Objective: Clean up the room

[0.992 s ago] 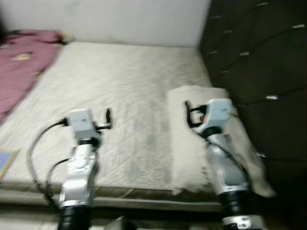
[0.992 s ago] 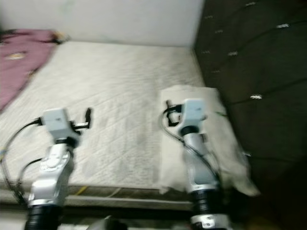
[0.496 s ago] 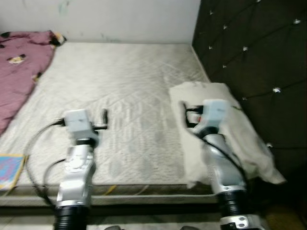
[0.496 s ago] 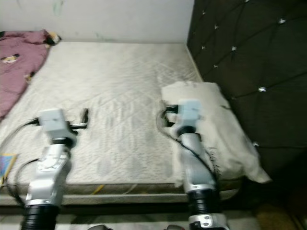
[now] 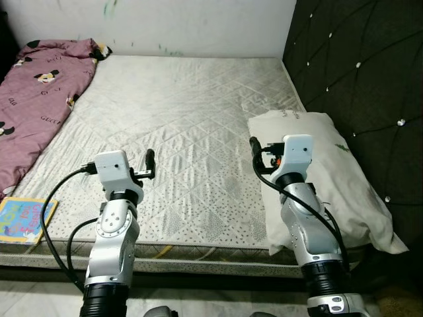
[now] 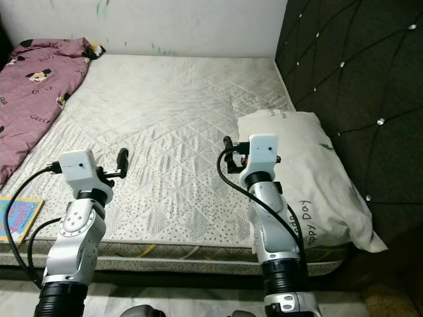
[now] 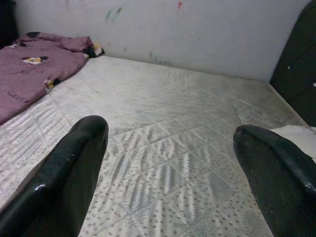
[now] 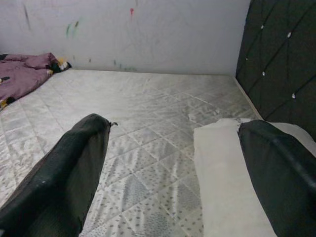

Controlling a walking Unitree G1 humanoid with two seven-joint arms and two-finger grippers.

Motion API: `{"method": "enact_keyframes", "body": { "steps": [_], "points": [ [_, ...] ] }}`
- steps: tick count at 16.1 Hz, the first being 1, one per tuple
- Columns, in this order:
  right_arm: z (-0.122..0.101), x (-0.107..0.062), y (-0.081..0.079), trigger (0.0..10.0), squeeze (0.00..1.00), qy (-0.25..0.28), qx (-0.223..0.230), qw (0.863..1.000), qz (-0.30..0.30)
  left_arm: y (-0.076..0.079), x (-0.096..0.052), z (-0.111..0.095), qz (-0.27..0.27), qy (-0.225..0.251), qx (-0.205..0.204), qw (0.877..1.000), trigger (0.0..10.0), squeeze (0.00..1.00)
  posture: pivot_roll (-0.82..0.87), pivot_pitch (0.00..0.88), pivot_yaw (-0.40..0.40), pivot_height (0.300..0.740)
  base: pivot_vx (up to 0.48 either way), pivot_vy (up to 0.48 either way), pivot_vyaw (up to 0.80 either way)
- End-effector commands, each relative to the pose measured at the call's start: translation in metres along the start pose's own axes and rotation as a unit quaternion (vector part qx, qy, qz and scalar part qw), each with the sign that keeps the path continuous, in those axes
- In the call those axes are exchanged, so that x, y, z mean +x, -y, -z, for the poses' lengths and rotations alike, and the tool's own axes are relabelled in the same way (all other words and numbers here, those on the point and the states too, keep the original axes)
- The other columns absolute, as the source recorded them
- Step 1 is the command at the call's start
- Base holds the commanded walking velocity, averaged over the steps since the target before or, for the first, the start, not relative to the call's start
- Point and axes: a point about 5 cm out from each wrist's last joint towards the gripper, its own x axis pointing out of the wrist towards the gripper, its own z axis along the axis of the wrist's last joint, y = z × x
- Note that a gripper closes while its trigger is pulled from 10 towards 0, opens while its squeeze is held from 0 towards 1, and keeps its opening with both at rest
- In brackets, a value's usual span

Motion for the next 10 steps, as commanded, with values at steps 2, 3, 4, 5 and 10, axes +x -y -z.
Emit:
{"method": "enact_keyframes", "body": {
  "steps": [2, 3, 4, 5, 10],
  "points": [
    [0.0025, 0.0007, -0.0014, 10.0, 0.00, -0.009, 0.004, 1.000, -0.005, -0.0008, 0.0004, -0.0032, 0.002, 0.007, 0.003, 1.000, 10.0, 0.00, -0.06, 0.000, 0.022, 0.740, 0.000, 0.409, 0.00],
    [0.0027, 0.0007, -0.0014, 10.0, 0.00, -0.010, 0.006, 1.000, -0.005, -0.0007, 0.0004, -0.0032, 0.002, 0.007, 0.003, 1.000, 10.0, 0.00, -0.06, 0.000, 0.022, 0.740, 0.000, 0.409, -0.51],
    [0.0023, 0.0007, -0.0018, 10.0, 0.00, -0.009, 0.010, 1.000, -0.008, -0.0006, 0.0004, -0.0031, 0.002, 0.007, 0.003, 1.000, 10.0, 0.00, -0.06, 0.000, 0.022, 0.740, 0.000, 0.405, -0.55],
    [0.0021, 0.0005, -0.0018, 10.0, 0.00, -0.008, 0.010, 1.000, -0.008, -0.0005, 0.0004, -0.0031, 0.002, 0.006, 0.002, 1.000, 10.0, 0.00, -0.06, 0.000, 0.022, 0.740, 0.000, 0.409, 0.00],
    [0.0029, 0.0005, -0.0009, 10.0, 0.00, -0.011, 0.009, 1.000, -0.008, -0.0010, 0.0004, -0.0032, -0.001, 0.006, -0.001, 1.000, 10.0, 0.00, -0.06, 0.000, 0.020, 0.740, 0.000, 0.407, 0.00]
  ]
}}
